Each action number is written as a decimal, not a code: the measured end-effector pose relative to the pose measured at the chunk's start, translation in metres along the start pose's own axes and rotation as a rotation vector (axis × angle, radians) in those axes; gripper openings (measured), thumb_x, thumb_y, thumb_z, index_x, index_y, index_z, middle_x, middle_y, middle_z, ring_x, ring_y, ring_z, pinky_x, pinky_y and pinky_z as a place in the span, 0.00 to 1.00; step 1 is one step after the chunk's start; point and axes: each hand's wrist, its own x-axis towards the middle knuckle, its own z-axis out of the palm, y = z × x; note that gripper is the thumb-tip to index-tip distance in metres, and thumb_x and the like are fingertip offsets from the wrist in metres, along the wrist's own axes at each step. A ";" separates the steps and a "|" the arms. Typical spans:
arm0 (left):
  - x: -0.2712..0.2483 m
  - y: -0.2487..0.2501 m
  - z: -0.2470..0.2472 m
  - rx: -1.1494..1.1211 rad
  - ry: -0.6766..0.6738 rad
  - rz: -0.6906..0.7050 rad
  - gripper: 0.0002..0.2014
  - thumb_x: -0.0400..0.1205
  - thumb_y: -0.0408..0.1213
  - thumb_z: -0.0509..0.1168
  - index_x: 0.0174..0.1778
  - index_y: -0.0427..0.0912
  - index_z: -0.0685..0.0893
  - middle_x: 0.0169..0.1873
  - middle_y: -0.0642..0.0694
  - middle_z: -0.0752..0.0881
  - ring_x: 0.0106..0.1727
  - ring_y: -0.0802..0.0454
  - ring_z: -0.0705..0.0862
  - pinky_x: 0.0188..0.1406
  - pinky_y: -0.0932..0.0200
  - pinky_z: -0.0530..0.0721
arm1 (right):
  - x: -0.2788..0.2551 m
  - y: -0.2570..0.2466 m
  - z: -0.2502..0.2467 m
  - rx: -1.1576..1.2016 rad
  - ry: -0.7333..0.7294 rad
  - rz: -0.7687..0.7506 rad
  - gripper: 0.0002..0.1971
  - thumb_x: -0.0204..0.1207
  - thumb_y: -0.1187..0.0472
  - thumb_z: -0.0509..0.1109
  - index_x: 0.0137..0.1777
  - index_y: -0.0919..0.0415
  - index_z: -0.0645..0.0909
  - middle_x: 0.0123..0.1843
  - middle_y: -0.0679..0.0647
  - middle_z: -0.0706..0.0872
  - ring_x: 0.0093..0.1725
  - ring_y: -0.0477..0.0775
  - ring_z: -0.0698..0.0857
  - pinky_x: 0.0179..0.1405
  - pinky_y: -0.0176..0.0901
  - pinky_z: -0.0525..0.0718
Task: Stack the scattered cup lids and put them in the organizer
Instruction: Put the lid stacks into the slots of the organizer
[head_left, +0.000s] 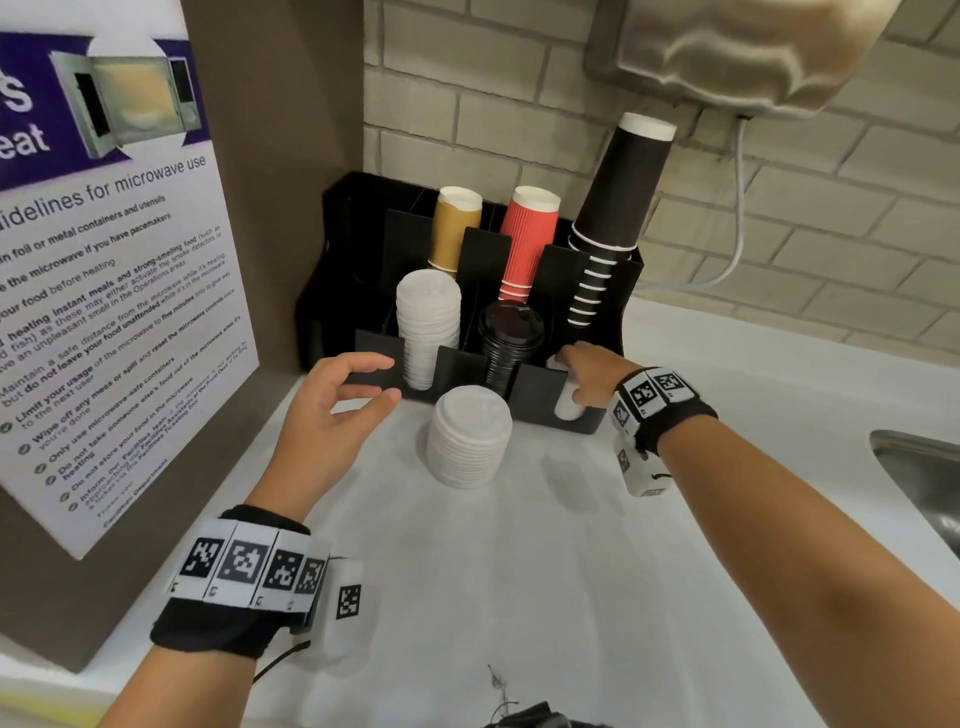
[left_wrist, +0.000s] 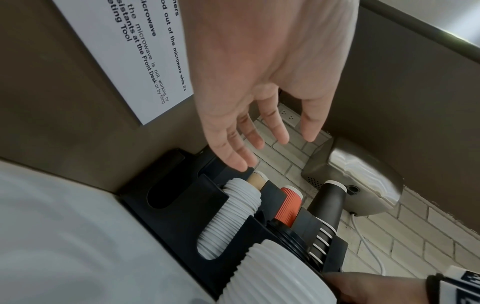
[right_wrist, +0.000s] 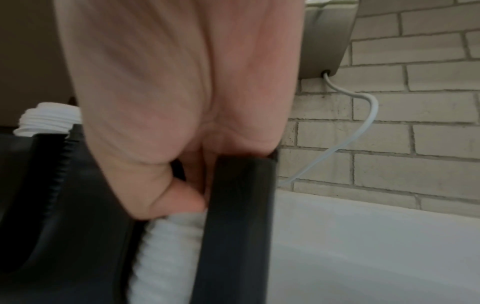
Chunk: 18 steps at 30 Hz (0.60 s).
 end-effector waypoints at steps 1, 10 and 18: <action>0.000 0.000 0.001 0.001 -0.001 -0.001 0.13 0.80 0.35 0.71 0.54 0.58 0.83 0.59 0.45 0.83 0.49 0.75 0.82 0.42 0.87 0.71 | -0.002 -0.001 0.000 0.005 0.002 0.010 0.30 0.75 0.70 0.69 0.77 0.68 0.65 0.70 0.67 0.72 0.68 0.65 0.76 0.61 0.47 0.75; 0.000 0.000 0.003 0.004 -0.017 -0.022 0.12 0.80 0.34 0.71 0.53 0.58 0.83 0.59 0.51 0.84 0.47 0.72 0.83 0.42 0.86 0.72 | -0.039 -0.059 -0.016 0.450 0.394 -0.406 0.25 0.74 0.60 0.74 0.71 0.60 0.75 0.60 0.56 0.79 0.57 0.49 0.78 0.60 0.42 0.79; -0.002 0.001 0.006 -0.009 -0.029 -0.035 0.12 0.80 0.34 0.71 0.55 0.53 0.84 0.56 0.54 0.84 0.42 0.72 0.83 0.43 0.82 0.74 | -0.032 -0.106 0.021 0.211 -0.045 -0.288 0.53 0.60 0.40 0.82 0.81 0.42 0.54 0.71 0.57 0.69 0.73 0.62 0.68 0.66 0.54 0.74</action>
